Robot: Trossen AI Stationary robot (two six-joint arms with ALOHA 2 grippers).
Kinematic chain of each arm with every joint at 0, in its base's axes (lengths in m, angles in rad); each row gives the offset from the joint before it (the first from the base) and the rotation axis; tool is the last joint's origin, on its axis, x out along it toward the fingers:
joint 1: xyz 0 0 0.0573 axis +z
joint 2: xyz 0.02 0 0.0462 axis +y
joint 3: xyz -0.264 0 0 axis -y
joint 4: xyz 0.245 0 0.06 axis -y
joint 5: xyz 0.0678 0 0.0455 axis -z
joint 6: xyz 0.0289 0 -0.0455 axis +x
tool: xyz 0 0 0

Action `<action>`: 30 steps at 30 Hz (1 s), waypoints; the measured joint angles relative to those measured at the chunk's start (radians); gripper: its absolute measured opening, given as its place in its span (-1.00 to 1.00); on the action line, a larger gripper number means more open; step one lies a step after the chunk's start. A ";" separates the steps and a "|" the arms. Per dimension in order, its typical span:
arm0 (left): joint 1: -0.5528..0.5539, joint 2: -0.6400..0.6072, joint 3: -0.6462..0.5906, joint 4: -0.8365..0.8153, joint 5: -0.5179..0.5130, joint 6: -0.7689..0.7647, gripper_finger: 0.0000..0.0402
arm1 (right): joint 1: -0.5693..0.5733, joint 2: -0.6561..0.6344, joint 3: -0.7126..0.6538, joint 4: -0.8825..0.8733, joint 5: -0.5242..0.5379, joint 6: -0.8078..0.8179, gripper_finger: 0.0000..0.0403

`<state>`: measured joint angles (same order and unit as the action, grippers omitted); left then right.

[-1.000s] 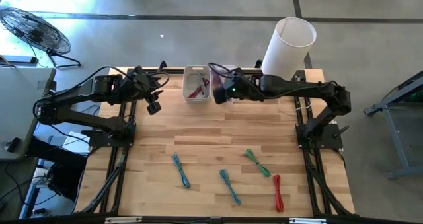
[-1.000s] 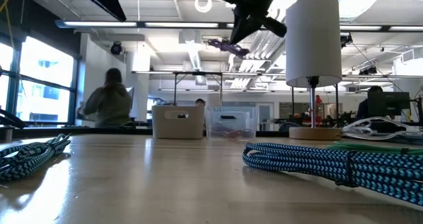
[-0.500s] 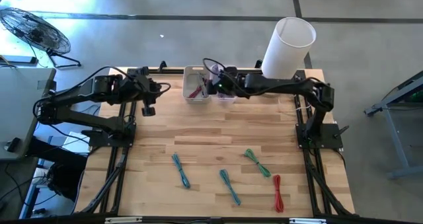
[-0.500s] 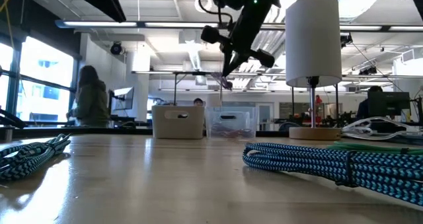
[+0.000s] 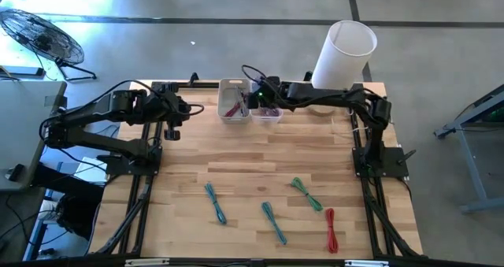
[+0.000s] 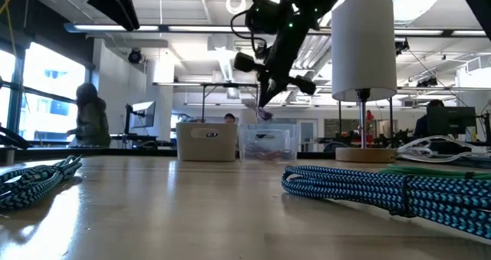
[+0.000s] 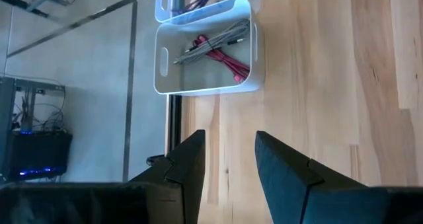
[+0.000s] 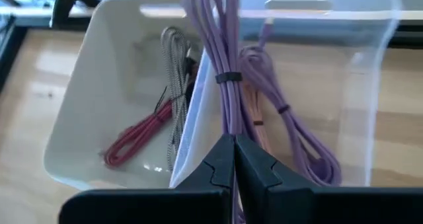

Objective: Pick & Place USB Port
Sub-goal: Put the violet USB cable into the transparent bin, then put the left blue and black USB cable into the gray bin

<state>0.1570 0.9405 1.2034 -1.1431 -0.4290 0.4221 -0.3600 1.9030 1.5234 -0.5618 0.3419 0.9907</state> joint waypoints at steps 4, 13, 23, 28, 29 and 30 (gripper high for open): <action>0.000 0.000 0.000 -0.019 0.000 0.000 -0.36 | -0.001 0.022 0.000 0.065 -0.016 -0.065 -0.99; 0.000 0.000 0.000 -0.036 0.008 -0.003 -0.36 | -0.013 0.019 0.000 0.088 -0.009 -0.098 -0.62; 0.000 0.000 0.000 -0.064 0.026 -0.007 -0.36 | -0.006 -0.011 -0.001 0.096 0.020 -0.147 -0.56; 0.000 -0.001 0.000 -0.065 0.027 -0.007 -0.36 | 0.028 -0.093 -0.001 0.290 -0.042 -0.367 -0.61; 0.000 -0.001 0.000 -0.065 0.032 -0.007 -0.36 | 0.039 -0.112 -0.001 0.330 -0.066 -0.411 -0.61; 0.000 -0.001 0.000 -0.065 0.048 -0.002 -0.36 | 0.050 -0.136 -0.001 0.358 -0.099 -0.455 -0.61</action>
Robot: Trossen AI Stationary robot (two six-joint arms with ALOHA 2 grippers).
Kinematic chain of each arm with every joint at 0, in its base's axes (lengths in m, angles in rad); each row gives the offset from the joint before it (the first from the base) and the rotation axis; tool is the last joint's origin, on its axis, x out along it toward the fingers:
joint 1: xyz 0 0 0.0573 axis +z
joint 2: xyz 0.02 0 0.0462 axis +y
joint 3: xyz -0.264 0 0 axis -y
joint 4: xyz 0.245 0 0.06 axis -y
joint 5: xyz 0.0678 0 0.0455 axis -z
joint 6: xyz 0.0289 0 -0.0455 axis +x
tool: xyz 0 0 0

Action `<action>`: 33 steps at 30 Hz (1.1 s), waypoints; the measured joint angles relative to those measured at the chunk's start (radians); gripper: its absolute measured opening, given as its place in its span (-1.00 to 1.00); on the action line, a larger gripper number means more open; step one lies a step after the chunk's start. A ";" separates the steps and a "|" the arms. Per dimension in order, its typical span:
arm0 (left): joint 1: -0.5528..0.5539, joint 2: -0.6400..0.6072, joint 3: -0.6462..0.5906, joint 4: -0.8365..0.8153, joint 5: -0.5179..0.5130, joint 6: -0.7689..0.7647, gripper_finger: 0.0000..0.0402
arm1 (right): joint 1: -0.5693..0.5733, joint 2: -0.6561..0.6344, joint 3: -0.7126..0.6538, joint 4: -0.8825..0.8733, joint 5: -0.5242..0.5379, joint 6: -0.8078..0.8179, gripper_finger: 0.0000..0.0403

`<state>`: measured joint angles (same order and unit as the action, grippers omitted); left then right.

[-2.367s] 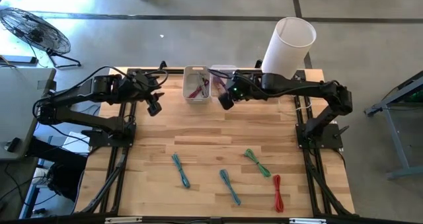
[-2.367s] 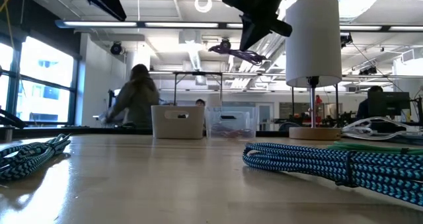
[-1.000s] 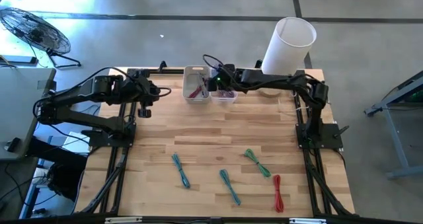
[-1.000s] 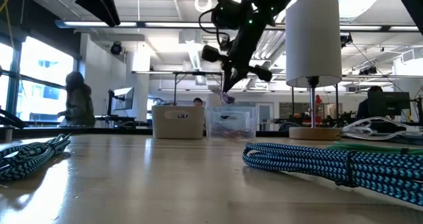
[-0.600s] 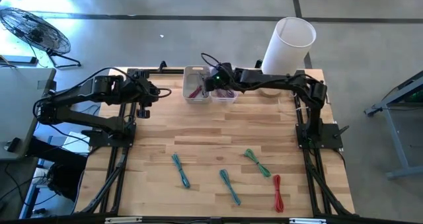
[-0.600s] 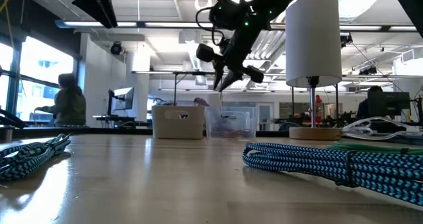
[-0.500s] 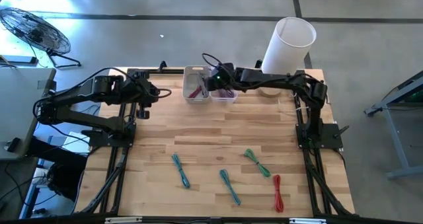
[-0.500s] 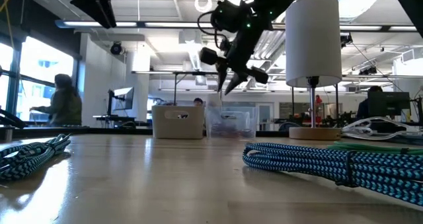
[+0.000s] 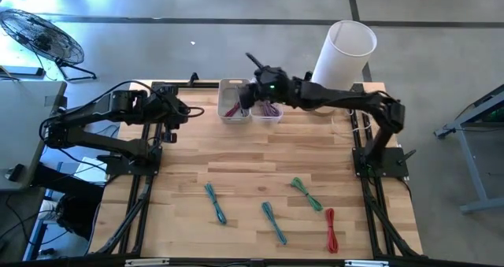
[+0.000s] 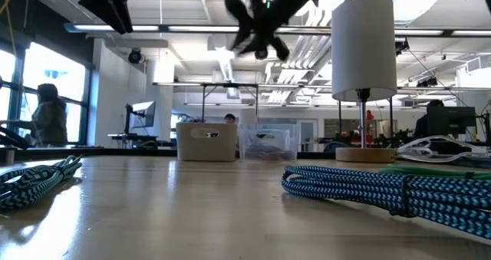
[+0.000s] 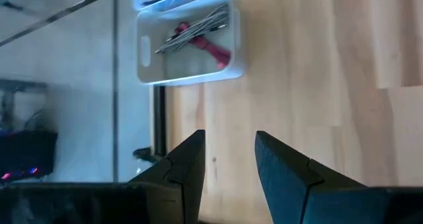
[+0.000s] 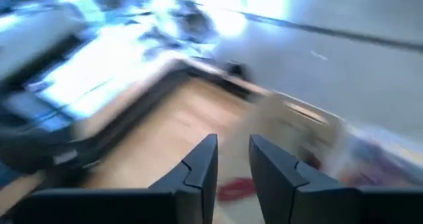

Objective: Pick & Place USB Port
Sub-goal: Put the left blue and black USB cable into the gray bin

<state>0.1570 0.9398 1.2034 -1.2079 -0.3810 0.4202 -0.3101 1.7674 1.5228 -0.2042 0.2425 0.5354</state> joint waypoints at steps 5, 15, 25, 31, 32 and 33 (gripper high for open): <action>0.000 0.000 0.000 0.004 0.120 0.021 -0.36 | 0.076 -0.120 0.000 0.022 -0.139 -0.177 -0.61; 0.000 0.000 0.000 0.119 0.342 -0.131 -0.36 | 0.302 -0.338 0.000 -0.178 -0.222 -0.345 -0.61; -0.008 0.044 0.000 0.186 0.431 -0.356 -0.36 | 0.509 -0.474 0.000 -0.477 -0.215 -0.359 -0.61; -0.124 0.091 0.000 0.325 0.529 -0.353 -0.36 | 0.627 -0.515 0.000 -0.682 -0.189 -0.312 -0.61; -0.149 0.098 0.000 0.352 0.528 -0.353 -0.36 | 0.649 -0.520 0.000 -0.723 -0.190 -0.290 -0.61; -0.173 0.107 0.000 0.373 0.527 -0.353 -0.36 | 0.670 -0.524 0.000 -0.760 -0.190 -0.265 -0.61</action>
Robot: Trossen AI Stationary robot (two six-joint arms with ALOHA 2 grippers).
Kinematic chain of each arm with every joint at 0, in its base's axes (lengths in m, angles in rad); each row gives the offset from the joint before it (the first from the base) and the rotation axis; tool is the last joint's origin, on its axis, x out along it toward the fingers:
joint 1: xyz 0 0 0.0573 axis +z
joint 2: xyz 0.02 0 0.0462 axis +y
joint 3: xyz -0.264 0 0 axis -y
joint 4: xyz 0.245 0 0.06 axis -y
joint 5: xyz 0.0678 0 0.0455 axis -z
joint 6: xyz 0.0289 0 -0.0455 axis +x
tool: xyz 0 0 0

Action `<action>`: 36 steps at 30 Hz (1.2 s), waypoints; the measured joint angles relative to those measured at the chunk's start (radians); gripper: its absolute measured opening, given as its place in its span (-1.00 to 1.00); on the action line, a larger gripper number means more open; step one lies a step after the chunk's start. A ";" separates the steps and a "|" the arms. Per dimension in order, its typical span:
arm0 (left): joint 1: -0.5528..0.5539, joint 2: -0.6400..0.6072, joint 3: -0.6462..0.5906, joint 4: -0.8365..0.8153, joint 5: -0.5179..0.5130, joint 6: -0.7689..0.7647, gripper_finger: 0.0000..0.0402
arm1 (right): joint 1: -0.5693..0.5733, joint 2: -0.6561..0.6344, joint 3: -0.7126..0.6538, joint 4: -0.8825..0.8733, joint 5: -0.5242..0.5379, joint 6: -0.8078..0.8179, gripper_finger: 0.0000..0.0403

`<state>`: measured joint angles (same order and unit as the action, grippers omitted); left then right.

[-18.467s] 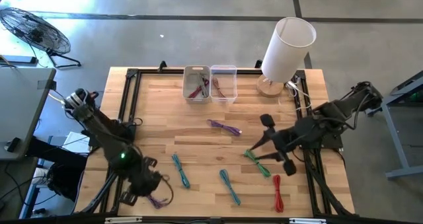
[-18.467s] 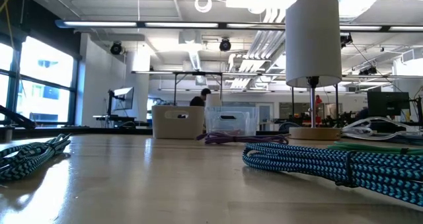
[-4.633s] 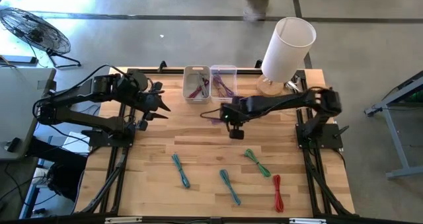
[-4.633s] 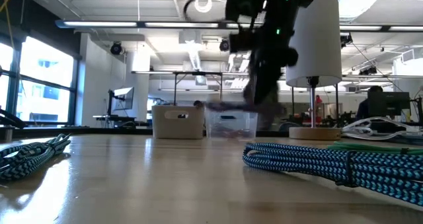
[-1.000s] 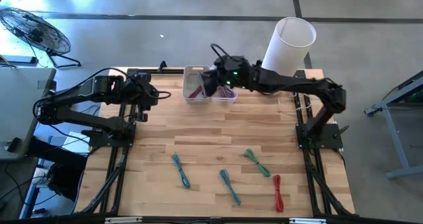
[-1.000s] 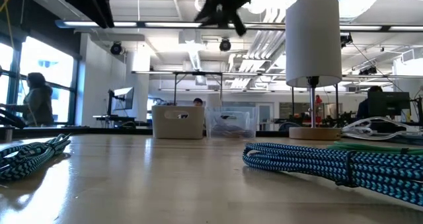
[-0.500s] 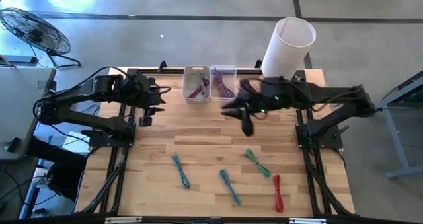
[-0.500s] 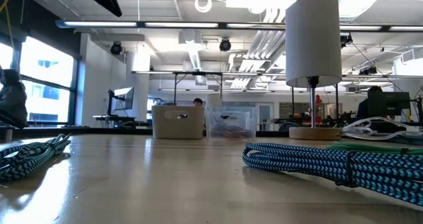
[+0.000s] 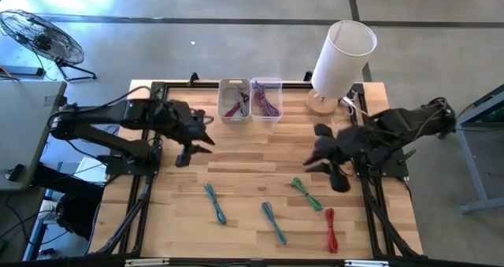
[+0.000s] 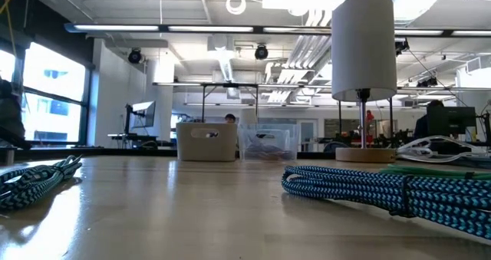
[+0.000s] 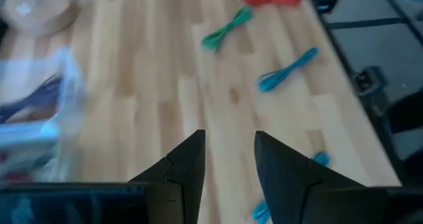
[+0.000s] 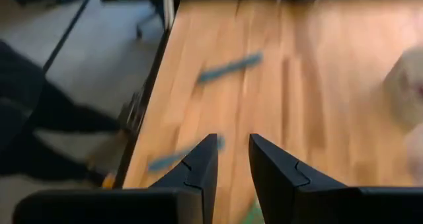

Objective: Pick & Place USB Port
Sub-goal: Put the left blue and black USB cable into the gray bin

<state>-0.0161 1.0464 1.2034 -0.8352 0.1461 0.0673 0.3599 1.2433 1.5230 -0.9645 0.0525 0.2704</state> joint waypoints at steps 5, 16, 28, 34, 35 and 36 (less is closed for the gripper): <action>-0.111 0.044 0.000 0.113 -0.030 0.002 -0.36 | 0.108 -0.009 0.000 -0.199 0.001 0.148 -0.61; -0.281 0.169 0.000 0.196 -0.111 0.006 -0.36 | 0.308 -0.005 0.000 -0.436 0.008 0.502 -0.61; -0.421 0.300 0.000 0.202 -0.103 0.209 -0.36 | 0.462 -0.004 0.000 -0.430 0.161 0.612 -0.61; -0.463 0.360 0.000 0.146 -0.051 0.216 -0.36 | 0.462 -0.004 0.000 -0.430 0.218 0.606 -0.61; -0.468 0.373 0.000 0.140 -0.050 0.221 -0.36 | 0.462 -0.004 0.000 -0.430 0.226 0.605 -0.61; -0.474 0.384 0.000 0.137 -0.047 0.234 -0.36 | 0.461 -0.004 0.000 -0.430 0.230 0.605 -0.61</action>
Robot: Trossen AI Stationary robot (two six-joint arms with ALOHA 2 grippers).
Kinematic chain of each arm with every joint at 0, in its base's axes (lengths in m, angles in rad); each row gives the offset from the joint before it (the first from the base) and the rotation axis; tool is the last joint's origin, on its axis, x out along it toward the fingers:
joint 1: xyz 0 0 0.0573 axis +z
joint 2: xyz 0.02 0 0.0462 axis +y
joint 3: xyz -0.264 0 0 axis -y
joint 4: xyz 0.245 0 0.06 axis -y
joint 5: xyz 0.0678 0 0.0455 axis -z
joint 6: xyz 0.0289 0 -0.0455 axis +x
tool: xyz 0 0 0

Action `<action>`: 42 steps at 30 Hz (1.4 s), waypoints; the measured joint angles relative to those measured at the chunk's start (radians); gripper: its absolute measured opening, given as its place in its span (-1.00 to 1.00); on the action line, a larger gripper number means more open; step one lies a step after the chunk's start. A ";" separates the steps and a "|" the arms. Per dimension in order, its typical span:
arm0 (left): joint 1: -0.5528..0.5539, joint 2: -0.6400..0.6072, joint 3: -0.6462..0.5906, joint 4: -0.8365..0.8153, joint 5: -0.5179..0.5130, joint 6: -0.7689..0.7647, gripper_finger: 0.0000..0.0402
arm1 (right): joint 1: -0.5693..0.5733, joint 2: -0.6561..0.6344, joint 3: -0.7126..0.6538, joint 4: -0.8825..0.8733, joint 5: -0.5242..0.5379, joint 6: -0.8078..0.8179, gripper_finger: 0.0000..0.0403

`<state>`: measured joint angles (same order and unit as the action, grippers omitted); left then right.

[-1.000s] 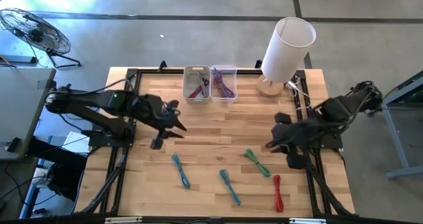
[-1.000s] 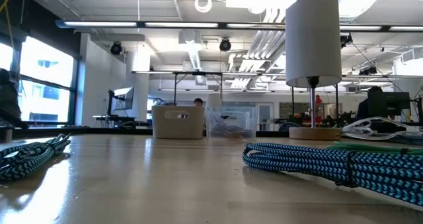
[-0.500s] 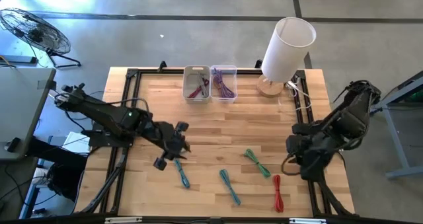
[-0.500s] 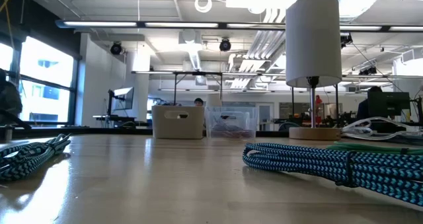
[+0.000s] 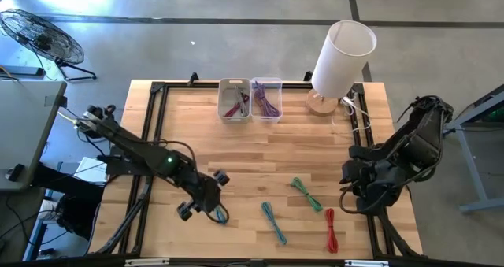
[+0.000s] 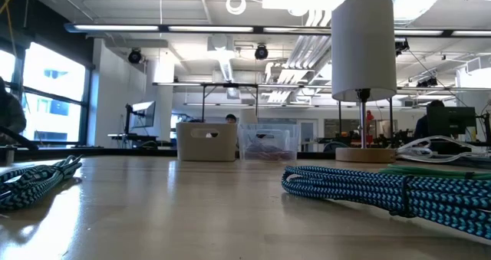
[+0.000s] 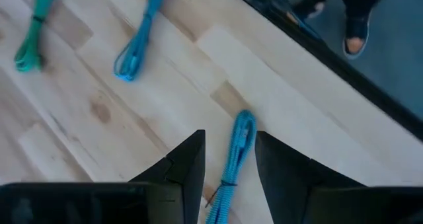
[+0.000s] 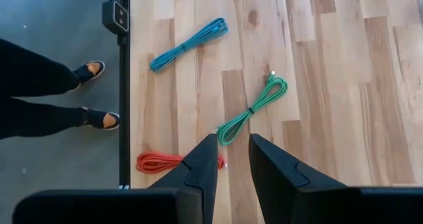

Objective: Pick & Place USB Port
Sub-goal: Put the left blue and black USB cable into the gray bin

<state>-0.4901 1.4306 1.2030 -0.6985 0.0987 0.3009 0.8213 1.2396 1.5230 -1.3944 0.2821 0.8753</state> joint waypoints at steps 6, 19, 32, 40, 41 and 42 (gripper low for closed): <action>-0.017 0.077 0.000 -0.016 -0.014 0.028 -0.36 | 0.000 0.000 0.000 0.000 0.000 0.014 -0.61; -0.014 0.170 0.000 -0.147 0.005 -0.100 -0.36 | 0.000 0.000 0.000 0.004 -0.030 0.041 -0.61; -0.008 0.183 -0.001 -0.162 -0.083 -0.088 -0.35 | 0.000 0.000 0.000 0.004 -0.030 0.041 -0.61; -0.007 0.209 -0.001 -0.164 -0.140 -0.202 -0.03 | 0.000 0.000 0.000 0.004 -0.002 0.013 -0.61; -0.008 0.215 -0.001 -0.164 -0.131 -0.203 0.03 | 0.000 0.000 0.000 0.004 -0.002 0.008 -0.61; -0.008 0.221 -0.001 -0.159 -0.116 -0.204 0.08 | 0.000 0.000 0.000 0.004 -0.002 0.003 -0.61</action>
<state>-0.4980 1.6520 1.2024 -0.8575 -0.0174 0.0969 0.8211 1.2396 1.5230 -1.3907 0.2806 0.8783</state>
